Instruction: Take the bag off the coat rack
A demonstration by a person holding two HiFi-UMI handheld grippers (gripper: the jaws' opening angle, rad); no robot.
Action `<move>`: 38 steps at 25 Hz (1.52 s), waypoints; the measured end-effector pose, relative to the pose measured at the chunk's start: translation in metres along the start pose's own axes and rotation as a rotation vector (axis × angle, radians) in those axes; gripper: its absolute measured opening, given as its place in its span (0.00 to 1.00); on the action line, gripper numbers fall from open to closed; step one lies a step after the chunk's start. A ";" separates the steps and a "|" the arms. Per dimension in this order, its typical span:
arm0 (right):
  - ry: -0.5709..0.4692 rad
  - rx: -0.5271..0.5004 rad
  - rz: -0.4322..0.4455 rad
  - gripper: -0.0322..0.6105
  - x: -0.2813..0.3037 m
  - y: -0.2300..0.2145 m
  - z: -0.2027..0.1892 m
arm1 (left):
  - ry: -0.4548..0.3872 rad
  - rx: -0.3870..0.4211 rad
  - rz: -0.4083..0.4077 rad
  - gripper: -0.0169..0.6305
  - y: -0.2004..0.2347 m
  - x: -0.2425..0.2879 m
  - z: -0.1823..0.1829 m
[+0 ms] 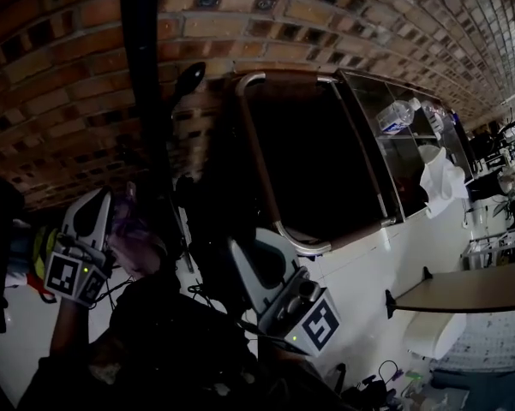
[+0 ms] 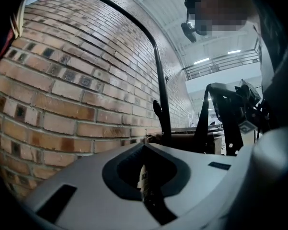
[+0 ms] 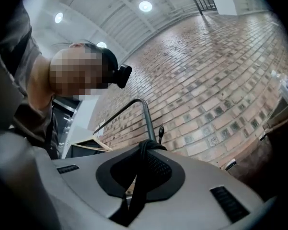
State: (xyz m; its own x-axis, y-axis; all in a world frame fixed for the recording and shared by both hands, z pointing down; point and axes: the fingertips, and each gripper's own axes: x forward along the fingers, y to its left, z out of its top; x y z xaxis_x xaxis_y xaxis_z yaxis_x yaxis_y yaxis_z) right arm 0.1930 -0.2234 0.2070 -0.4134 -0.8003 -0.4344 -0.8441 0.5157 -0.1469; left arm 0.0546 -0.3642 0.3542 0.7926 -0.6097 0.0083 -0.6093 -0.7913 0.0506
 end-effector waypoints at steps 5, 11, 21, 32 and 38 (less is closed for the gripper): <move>0.003 -0.064 0.021 0.10 -0.027 0.032 0.013 | -0.019 0.002 -0.017 0.07 -0.027 -0.019 0.005; -0.001 -0.060 0.034 0.09 -0.074 0.067 0.026 | -0.062 -0.005 -0.050 0.07 -0.085 -0.056 0.027; -0.022 0.114 0.163 0.09 -0.139 0.135 0.030 | -0.110 0.006 -0.045 0.07 -0.178 -0.150 0.054; 0.040 0.195 0.193 0.09 -0.141 0.193 0.007 | -0.115 -0.023 -0.001 0.07 -0.187 -0.225 0.062; 0.032 0.197 0.135 0.09 -0.142 0.237 0.000 | -0.105 -0.013 -0.025 0.07 -0.176 -0.278 0.061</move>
State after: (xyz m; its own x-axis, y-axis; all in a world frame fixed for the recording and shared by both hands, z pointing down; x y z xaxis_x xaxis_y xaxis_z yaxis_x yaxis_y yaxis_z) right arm 0.0515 0.0124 0.2333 -0.5311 -0.7275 -0.4343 -0.6989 0.6660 -0.2609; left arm -0.0604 -0.0584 0.2821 0.8005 -0.5914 -0.0975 -0.5881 -0.8063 0.0627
